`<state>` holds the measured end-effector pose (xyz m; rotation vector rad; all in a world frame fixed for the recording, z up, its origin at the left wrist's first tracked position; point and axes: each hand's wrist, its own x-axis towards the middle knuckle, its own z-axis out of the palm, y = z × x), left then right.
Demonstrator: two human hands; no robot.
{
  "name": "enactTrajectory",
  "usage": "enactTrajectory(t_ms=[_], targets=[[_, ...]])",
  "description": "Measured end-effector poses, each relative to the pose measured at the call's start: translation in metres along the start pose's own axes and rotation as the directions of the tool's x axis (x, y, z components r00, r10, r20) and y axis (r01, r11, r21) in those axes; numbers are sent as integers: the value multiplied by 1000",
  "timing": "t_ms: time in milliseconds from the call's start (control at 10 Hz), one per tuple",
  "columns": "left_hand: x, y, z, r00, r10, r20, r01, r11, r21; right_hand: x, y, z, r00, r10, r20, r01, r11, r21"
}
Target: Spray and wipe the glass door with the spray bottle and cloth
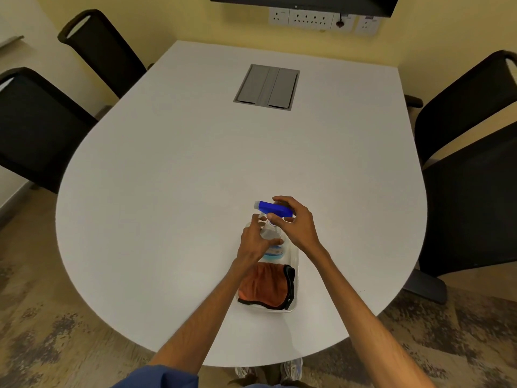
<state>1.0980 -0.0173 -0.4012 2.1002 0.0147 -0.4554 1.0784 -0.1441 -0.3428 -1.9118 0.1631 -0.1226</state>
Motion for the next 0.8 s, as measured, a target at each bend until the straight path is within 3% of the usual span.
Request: enactTrajectory(t_ms=[200,500,600,700,800], targets=[[-1,-2,-5,998,6,68,-10,998,59,-2,-9,0,996,8,90,-9,1000,11],[-11,5,-13,999,10,45,-13,998,68,-5,-24,2,996,-7,93,6,1000,10],[-18,8,-20,998,50,38,-51,998,26,-8,-31,7,996,-85,-40,76,979,-189],[-23,3,-30,992,124,22,-124,992,14,-12,-39,16,918,-292,-268,188,916,-356],[-26,-7,-42,977,184,-110,-191,980,-56,-9,-51,28,870,-380,-315,244,885,-397]])
